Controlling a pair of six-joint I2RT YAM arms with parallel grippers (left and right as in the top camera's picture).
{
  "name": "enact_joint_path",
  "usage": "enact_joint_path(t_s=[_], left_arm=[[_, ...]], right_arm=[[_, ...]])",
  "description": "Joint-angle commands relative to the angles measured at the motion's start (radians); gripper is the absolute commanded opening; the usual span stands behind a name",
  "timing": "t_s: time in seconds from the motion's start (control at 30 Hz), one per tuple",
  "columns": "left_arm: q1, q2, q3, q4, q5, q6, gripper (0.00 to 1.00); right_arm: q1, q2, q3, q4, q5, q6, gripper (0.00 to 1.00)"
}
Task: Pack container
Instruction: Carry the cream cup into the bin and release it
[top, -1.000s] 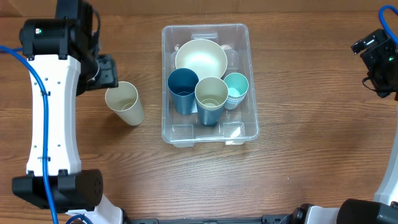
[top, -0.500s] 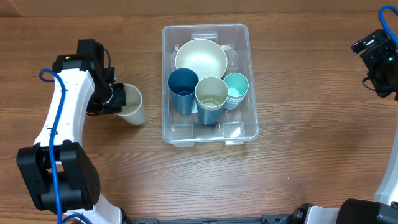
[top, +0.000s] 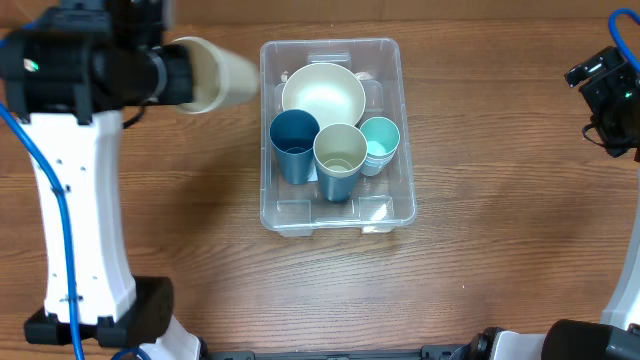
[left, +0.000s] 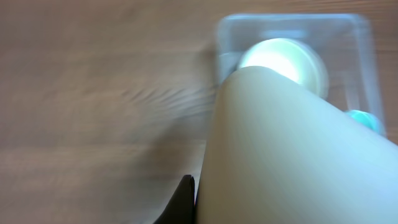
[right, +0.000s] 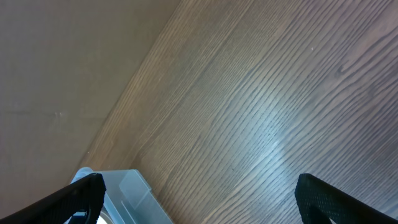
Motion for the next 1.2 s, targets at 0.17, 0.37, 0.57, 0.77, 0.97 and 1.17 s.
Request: enact_joint_path(t_s=[0.17,0.37,0.57,0.77,0.97,1.17], left_arm=[[-0.209,0.071,0.003,-0.008,-0.086,-0.012,0.04],[-0.219,0.166,-0.002,-0.048,-0.059,-0.010,0.04],[-0.239,0.252,-0.006,-0.077,-0.056,-0.023,0.04],[-0.251,0.241,-0.005,-0.077,-0.056,-0.023,0.38],[-0.199,0.125,0.020,-0.077,-0.138,-0.024,0.50],[-0.048,-0.090,0.020,-0.069,-0.244,-0.101,1.00]], right_arm=[[0.001,-0.017,0.003,0.003,-0.002,0.004,1.00],[0.001,-0.017,0.003,0.003,-0.002,0.004,1.00],[0.001,-0.017,0.003,0.002,-0.002,0.004,1.00],[0.001,-0.017,0.003,0.003,-0.002,0.004,1.00],[0.001,-0.017,0.003,0.002,-0.002,0.004,1.00],[0.001,-0.017,0.003,0.003,-0.002,0.004,1.00]])
